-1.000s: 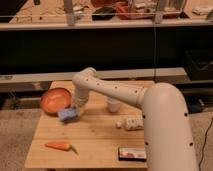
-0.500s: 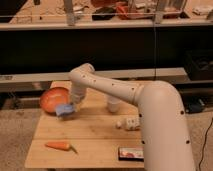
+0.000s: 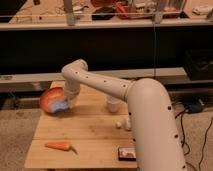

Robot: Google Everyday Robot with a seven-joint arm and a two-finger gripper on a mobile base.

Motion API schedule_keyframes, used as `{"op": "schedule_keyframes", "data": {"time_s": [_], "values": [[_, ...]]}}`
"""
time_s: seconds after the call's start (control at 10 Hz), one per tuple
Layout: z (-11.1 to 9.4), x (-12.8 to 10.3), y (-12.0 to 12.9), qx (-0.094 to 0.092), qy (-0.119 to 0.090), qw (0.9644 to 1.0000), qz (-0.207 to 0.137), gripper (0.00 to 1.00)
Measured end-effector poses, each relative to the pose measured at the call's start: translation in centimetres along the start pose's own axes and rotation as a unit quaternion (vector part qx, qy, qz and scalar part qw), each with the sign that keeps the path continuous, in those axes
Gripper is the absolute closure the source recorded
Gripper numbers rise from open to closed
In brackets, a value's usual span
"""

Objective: Place the white sponge in the ceramic bowl

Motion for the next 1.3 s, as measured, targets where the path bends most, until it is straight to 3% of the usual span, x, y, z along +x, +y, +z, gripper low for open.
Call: {"op": "schedule_keyframes", "data": {"time_s": [1.3], "values": [[-0.7, -0.3, -3.5, 0.014, 0.003, 0.9999, 0.001, 1.00]]}}
